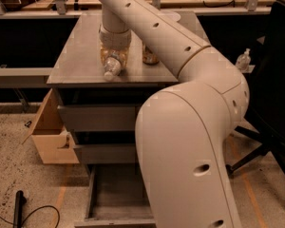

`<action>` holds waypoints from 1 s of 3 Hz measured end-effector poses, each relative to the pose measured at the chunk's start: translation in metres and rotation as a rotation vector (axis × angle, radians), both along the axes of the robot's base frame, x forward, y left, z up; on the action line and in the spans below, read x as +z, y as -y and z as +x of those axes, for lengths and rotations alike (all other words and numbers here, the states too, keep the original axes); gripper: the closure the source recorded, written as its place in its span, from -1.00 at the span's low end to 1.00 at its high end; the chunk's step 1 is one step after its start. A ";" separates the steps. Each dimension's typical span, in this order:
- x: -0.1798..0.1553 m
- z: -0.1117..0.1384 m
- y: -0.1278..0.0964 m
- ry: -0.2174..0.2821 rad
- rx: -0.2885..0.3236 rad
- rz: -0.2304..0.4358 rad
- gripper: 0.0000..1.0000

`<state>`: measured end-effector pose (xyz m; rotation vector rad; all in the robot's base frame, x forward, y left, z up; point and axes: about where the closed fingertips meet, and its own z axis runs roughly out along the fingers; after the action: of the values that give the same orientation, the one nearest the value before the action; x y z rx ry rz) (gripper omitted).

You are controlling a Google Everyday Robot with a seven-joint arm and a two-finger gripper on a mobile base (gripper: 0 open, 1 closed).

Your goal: Place water bottle into bottom drawer

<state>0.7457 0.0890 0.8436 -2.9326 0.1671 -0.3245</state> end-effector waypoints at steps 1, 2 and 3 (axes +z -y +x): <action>0.000 0.000 0.000 0.000 0.000 0.000 1.00; 0.003 -0.019 0.013 -0.011 -0.016 0.030 1.00; 0.045 -0.070 0.024 0.007 -0.093 0.213 1.00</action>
Offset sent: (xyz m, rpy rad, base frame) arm -0.1882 -0.1146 0.0158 0.2390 0.0951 -0.1338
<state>0.6757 0.0647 0.8887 -2.7186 0.3177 -0.3096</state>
